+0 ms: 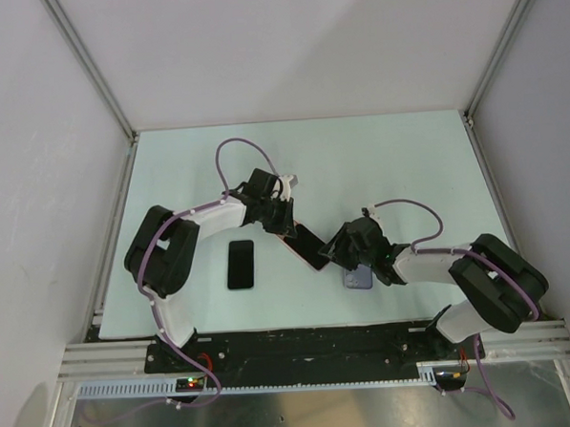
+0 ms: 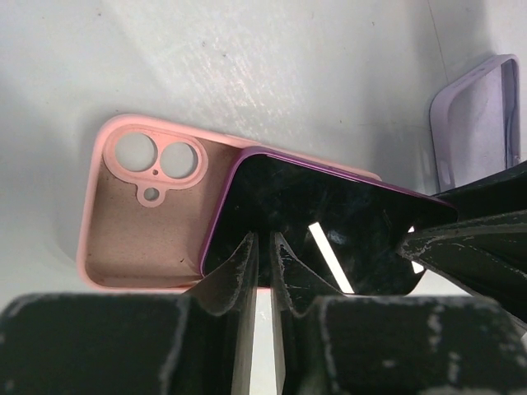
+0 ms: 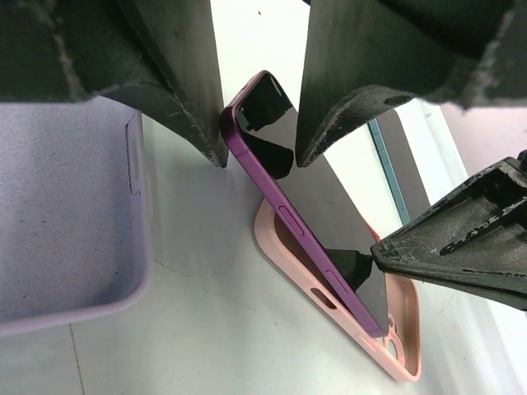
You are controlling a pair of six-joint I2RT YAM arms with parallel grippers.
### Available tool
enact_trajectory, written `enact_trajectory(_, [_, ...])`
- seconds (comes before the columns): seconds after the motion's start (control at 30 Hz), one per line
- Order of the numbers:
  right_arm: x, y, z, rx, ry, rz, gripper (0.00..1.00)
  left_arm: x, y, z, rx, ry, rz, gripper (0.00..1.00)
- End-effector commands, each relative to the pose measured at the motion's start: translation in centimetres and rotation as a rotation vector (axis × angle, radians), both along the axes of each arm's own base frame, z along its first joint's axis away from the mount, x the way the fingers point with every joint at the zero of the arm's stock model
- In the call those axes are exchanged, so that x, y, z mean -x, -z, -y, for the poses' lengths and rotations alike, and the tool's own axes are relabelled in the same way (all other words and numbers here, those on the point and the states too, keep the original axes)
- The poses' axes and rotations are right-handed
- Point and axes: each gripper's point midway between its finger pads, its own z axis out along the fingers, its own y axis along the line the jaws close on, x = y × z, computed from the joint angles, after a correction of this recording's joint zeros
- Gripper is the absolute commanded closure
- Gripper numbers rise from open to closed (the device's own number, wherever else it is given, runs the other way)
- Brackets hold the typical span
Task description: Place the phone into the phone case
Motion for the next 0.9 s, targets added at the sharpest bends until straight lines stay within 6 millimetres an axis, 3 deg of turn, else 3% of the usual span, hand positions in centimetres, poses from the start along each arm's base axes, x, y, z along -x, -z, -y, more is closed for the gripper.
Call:
enact_trajectory(0.0, [-2.7, -4.7, -2.7, -0.137, 0.008, 0.140, 0.58, 0.7, 1.4, 0.1, -0.020, -0.002, -0.050, 0.85])
enact_trajectory(0.27, [-2.9, -6.4, -4.0, -0.194, -0.015, 0.198, 0.58, 0.2, 0.5, 0.6, -0.001, -0.017, -0.042, 0.85])
enact_trajectory(0.4, [-2.9, -6.1, -4.3, -0.206, -0.021, 0.191, 0.59, -0.1, -0.1, 0.8, 0.010, -0.025, -0.034, 0.85])
enact_trajectory(0.53, [-2.8, -5.5, -4.4, -0.208, -0.026, 0.168, 0.67, -0.6, -0.9, 0.9, 0.021, -0.032, -0.016, 0.84])
enact_trajectory(0.73, [-2.9, -5.3, -4.0, -0.205, -0.010, 0.149, 0.78, -2.6, -4.7, 0.6, 0.060, -0.081, 0.074, 0.77])
enact_trajectory(0.87, [-2.6, -5.4, -4.1, -0.220, -0.028, 0.132, 0.83, -5.6, -7.5, -2.3, 0.033, -0.193, 0.184, 0.67])
